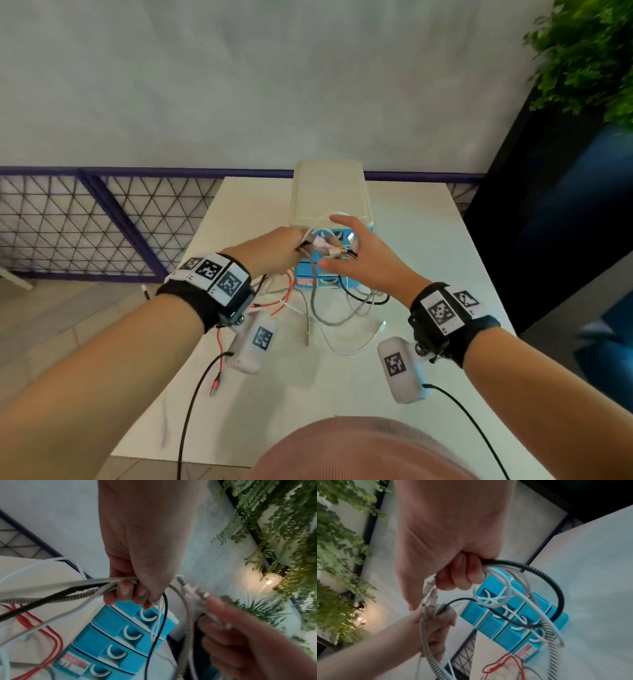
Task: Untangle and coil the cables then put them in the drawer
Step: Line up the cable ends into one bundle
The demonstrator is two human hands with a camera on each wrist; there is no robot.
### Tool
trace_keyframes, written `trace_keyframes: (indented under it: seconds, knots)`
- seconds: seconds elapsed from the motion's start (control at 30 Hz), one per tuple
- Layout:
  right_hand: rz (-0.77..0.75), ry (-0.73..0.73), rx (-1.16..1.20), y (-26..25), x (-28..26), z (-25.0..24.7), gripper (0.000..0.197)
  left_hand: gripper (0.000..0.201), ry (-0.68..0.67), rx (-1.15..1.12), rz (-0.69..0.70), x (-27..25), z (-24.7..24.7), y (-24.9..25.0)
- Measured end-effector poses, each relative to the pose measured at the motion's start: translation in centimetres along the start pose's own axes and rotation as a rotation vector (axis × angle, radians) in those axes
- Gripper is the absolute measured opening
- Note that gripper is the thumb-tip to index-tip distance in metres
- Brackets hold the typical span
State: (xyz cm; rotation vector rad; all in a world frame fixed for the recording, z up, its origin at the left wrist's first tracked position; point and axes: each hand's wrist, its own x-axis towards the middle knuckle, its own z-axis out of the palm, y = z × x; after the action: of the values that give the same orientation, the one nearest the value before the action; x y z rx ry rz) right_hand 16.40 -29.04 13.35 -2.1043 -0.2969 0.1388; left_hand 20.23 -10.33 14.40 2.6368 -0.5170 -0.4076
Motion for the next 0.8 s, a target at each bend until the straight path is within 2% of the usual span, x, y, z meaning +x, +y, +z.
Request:
trace_keyframes:
  seconds: [0.1,0.17,0.2,0.3,0.37,0.4,0.5,0.53,0.63,0.73,0.8]
  knots:
    - [-0.018,0.124,0.120,-1.0,-0.3,-0.5,0.034,0.017,0.001,-0.032,-0.151,0.3,0.6,-1.3]
    - [-0.026,0.140,0.165,-1.5,-0.3,-0.9,0.024,0.023,-0.021,0.027,-0.200,0.8,1.3,-1.8]
    - [-0.028,0.117,0.156,-1.6,-0.2,-0.9,0.029,0.027,-0.049,0.081,-0.191,0.9,1.6,-1.7]
    - [0.029,-0.057,-0.017,-1.4,0.0,-0.6,0.069,0.032,-0.117,0.168,-0.091,0.9,2.6,-0.4]
    - [0.070,-0.177,-0.122,-0.5,0.2,0.1,0.080,0.034,-0.142,0.192,-0.008,0.6,3.2,0.8]
    - [0.079,-0.209,-0.159,0.1,0.3,0.4,0.075,0.031,-0.128,0.190,0.016,0.6,3.4,1.2]
    - [0.085,-0.225,-0.230,1.4,0.5,0.3,0.030,0.024,-0.091,0.063,0.079,0.6,3.6,1.4]
    - [0.082,-0.246,-0.260,1.7,0.5,0.1,0.024,0.023,-0.098,0.035,0.097,0.6,3.7,1.4]
    - [0.074,-0.296,-0.410,1.7,0.6,-0.8,0.019,0.014,-0.149,-0.138,0.102,0.3,4.0,0.8]
    - [0.129,-0.217,-0.493,1.9,0.9,-2.2,0.028,0.018,-0.099,-0.149,0.104,0.1,3.7,-0.1]
    - [0.130,-0.138,-0.425,1.8,1.0,-2.9,0.032,0.022,-0.070,-0.095,0.113,0.3,3.6,-0.9]
